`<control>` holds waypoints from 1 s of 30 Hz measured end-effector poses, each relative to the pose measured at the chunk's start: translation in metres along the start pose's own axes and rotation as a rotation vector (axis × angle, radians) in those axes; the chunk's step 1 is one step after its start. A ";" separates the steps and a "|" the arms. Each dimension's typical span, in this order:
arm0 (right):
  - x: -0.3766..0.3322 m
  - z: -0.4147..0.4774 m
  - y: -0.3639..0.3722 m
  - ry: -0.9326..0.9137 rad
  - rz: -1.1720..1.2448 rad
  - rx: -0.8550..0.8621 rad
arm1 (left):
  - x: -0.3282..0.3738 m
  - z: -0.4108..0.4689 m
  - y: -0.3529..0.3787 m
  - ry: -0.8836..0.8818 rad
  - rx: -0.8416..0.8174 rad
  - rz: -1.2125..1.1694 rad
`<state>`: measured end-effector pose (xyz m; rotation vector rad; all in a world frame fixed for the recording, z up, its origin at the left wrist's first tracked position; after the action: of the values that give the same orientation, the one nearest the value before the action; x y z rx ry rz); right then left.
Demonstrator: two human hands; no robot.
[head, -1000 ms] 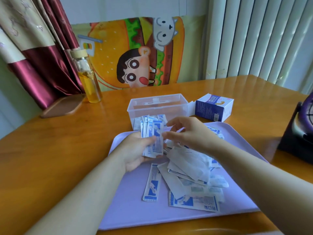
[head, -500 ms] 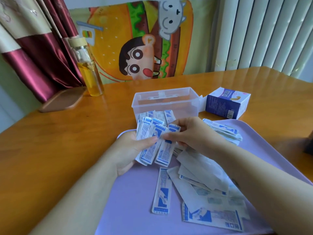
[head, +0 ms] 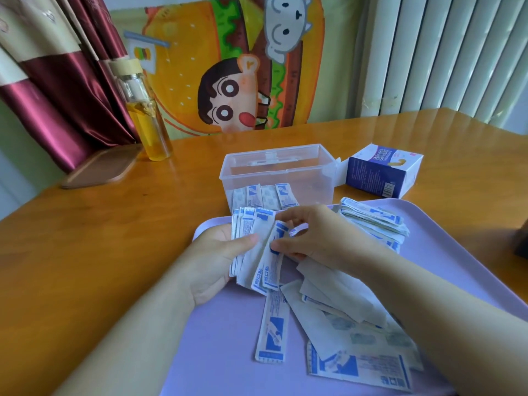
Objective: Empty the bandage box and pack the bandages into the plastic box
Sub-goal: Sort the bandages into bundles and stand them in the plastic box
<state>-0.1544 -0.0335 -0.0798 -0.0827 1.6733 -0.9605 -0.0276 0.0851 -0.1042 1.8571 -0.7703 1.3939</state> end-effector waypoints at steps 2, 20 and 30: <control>0.001 0.000 0.001 -0.004 -0.004 -0.015 | 0.001 -0.002 -0.001 0.022 -0.018 -0.012; -0.014 -0.008 -0.015 -0.854 -0.298 0.634 | 0.002 -0.001 -0.001 -0.110 0.012 -0.476; -0.003 -0.001 0.000 -0.697 -0.526 0.178 | 0.000 -0.002 -0.002 -0.107 0.039 -0.346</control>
<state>-0.1543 -0.0316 -0.0774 -0.6852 0.9238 -1.2782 -0.0270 0.0877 -0.1046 1.9960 -0.4459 1.1043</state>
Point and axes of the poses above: each hand's wrist, its own z-axis towards the middle knuckle, its own y-axis out of the palm, x = y × z, the point moved 1 cm from there along z, towards the middle knuckle, and after that the axes turned 9 degrees about -z, right-handed, at the moved point
